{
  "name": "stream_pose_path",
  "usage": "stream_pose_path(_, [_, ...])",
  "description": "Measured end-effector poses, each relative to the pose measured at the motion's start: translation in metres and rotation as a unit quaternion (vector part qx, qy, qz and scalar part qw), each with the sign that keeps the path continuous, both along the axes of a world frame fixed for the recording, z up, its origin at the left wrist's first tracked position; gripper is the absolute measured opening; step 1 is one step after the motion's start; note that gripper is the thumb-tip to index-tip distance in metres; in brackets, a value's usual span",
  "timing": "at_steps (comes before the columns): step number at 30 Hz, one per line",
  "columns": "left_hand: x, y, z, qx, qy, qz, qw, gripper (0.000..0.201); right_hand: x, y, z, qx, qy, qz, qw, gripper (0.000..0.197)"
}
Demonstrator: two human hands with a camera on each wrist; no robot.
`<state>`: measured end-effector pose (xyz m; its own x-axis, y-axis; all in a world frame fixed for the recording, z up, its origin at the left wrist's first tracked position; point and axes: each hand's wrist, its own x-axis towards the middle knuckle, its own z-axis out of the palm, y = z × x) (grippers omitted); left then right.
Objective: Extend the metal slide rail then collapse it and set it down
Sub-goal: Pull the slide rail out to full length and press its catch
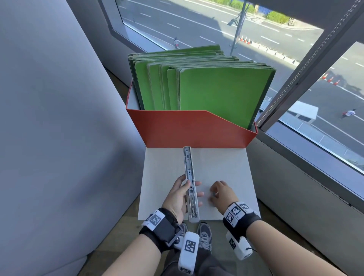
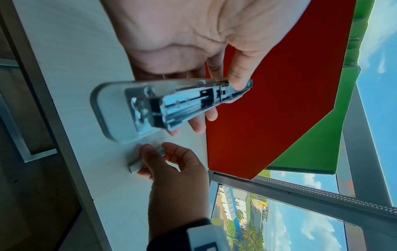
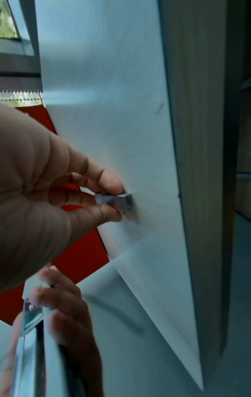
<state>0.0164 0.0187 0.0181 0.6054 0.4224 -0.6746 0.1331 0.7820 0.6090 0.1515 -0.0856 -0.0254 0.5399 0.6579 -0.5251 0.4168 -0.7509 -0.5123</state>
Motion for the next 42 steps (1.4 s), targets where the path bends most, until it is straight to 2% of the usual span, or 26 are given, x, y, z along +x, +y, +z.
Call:
stream_pose_path(3, [0.000,0.000,-0.001,0.006,0.003,-0.001,1.000,0.019,0.005,0.001,0.010,0.032,0.028,-0.066,0.997,0.013])
stream_pose_path(6, [0.002,0.000,-0.003,0.007,0.006,0.001,1.000,0.021,0.001,0.006,0.039,0.149,0.126,-0.172,0.966,0.015])
stream_pose_path(9, [0.005,-0.002,-0.003,-0.004,0.013,0.004,1.000,0.022,-0.012,0.015,0.072,0.236,0.189,-0.174,0.937,0.015])
stream_pose_path(15, [0.010,-0.005,-0.003,0.004,0.026,0.000,1.000,0.021,-0.026,0.024,0.082,0.215,0.102,-0.129,0.963,0.014])
stream_pose_path(22, [0.011,-0.005,-0.004,0.012,0.028,0.003,1.000,0.021,-0.026,0.026,0.081,0.209,0.053,-0.086,0.973,0.009])
stream_pose_path(42, [0.018,-0.002,0.000,0.016,0.046,0.007,0.999,0.031,-0.021,0.030,0.082,0.199,0.017,-0.070,0.977,0.010])
